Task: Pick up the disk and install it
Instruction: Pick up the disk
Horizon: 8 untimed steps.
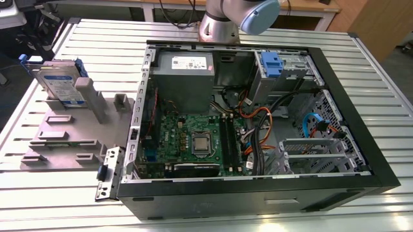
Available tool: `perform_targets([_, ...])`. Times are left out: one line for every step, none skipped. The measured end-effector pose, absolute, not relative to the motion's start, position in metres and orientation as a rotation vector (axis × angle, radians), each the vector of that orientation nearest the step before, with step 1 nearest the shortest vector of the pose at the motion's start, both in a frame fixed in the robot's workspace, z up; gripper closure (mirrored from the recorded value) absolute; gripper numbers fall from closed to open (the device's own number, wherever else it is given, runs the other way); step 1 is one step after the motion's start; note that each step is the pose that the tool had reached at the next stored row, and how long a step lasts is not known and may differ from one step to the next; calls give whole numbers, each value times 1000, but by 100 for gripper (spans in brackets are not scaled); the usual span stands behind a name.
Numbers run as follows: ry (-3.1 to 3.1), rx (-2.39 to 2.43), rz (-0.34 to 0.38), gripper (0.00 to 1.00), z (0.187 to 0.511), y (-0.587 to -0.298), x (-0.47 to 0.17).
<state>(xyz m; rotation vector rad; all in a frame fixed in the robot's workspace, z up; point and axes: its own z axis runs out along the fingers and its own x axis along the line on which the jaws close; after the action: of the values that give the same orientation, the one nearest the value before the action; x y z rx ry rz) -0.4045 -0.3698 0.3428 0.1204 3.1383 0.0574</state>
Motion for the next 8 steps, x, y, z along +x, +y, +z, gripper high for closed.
perform_targets([3138, 120, 57, 89, 343, -370, -405])
perform_targets([3138, 120, 57, 89, 343, -370, -405])
perform_targets([3138, 120, 57, 89, 343, -370, -405])
perform_targets([3138, 120, 57, 89, 343, -370, -405])
perform_targets([3138, 120, 57, 89, 343, -370, -405])
perform_targets([3138, 120, 57, 89, 343, -370, -405])
perform_targets([3138, 117, 57, 89, 343, -370, -405])
perform_targets([3139, 112, 57, 89, 343, -370, -405])
